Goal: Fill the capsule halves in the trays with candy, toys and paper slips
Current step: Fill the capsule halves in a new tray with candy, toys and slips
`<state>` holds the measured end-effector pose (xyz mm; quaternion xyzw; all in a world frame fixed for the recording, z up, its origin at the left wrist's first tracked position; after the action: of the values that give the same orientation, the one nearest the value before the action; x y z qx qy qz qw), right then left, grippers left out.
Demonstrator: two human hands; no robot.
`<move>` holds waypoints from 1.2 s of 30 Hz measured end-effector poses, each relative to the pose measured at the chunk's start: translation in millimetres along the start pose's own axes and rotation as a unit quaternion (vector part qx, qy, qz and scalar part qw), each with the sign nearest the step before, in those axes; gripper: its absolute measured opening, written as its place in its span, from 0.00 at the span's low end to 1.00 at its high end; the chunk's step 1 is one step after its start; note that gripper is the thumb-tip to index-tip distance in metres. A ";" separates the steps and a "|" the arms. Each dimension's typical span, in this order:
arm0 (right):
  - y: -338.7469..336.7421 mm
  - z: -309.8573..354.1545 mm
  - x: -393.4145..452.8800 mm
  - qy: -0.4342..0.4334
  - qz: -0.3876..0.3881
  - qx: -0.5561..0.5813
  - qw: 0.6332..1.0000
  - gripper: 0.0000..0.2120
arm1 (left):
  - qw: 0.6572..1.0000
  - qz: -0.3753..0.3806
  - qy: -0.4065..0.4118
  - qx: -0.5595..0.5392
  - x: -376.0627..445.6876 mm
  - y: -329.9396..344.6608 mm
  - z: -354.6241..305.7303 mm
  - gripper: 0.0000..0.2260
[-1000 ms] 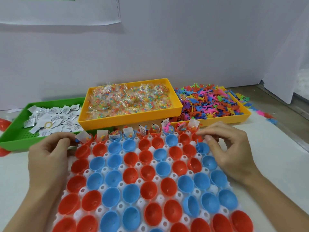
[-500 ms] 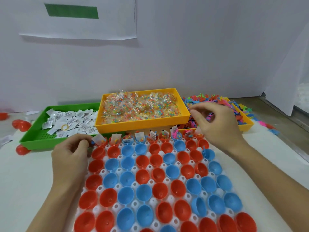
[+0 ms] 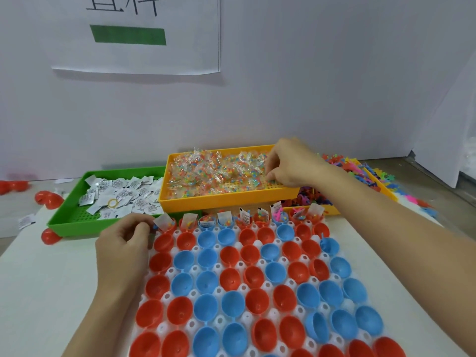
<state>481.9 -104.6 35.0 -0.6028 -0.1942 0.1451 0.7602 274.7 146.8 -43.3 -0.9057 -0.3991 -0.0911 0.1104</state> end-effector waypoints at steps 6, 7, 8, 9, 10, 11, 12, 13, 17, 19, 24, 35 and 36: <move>-11.7 -22.5 -22.5 0.012 -0.098 0.196 0.976 0.05 | 1.000 -0.002 0.006 0.006 1.0 -0.3 1.4 0.15; -12.0 -25.4 -26.6 0.015 -0.113 0.219 0.969 0.05 | 1.000 -0.002 0.006 0.002 0.7 -0.3 1.5 0.15; -12.6 -27.4 -30.4 0.017 -0.127 0.237 0.963 0.04 | 1.000 -0.001 0.006 0.000 0.5 0.0 1.4 0.15; -13.9 -28.9 -34.3 0.019 -0.141 0.253 0.957 0.04 | 1.000 -0.001 0.008 0.000 0.4 0.2 1.0 0.15; -16.1 -31.2 -38.6 0.021 -0.159 0.271 0.949 0.04 | 1.000 0.000 0.010 0.000 0.4 0.4 0.3 0.15; -18.9 -35.1 -44.0 0.026 -0.181 0.292 0.939 0.04 | 1.000 0.000 0.011 0.000 0.0 0.5 -0.5 0.15; -22.3 -40.9 -50.9 0.034 -0.207 0.313 0.926 0.05 | 1.000 0.000 0.012 -0.002 -0.2 0.7 -1.2 0.15; -25.1 -48.1 -59.5 0.044 -0.233 0.336 0.911 0.05 | 1.000 -0.001 0.012 -0.003 -0.5 0.6 -1.8 0.15; -17.7 -85.5 -104.6 0.095 -0.294 0.416 0.855 0.10 | 1.000 0.000 0.009 -0.005 -1.0 0.8 -1.1 0.15; -2.8 -103.9 -124.1 0.120 -0.284 0.446 0.840 0.11 | 1.000 0.001 0.012 -0.008 -1.1 1.0 -1.1 0.14; 39.9 -137.3 -159.4 0.173 -0.252 0.498 0.812 0.10 | 1.000 0.009 0.005 -0.011 2.6 2.3 5.0 0.14; 45.1 -142.5 -164.8 0.170 -0.240 0.502 0.813 0.16 | 0.999 0.002 -0.042 -0.002 1.5 -1.1 18.4 0.10; 45.3 -142.2 -164.4 0.172 -0.237 0.500 0.815 0.16 | 0.999 0.004 -0.046 -0.002 0.9 -0.9 18.8 0.10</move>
<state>404.3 -291.2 -57.0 -0.0896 -0.0983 -0.0686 0.9887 276.1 153.1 -61.0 -0.9106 -0.4003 -0.0496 0.0899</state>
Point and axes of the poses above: each hand's wrist, its own x-axis towards the middle knuckle, its own y-axis out of the palm, z = x × y, the point moved 10 cm from there along x, towards the middle knuckle, and after that the axes turned 5 degrees about -x, right-handed, at the moved point
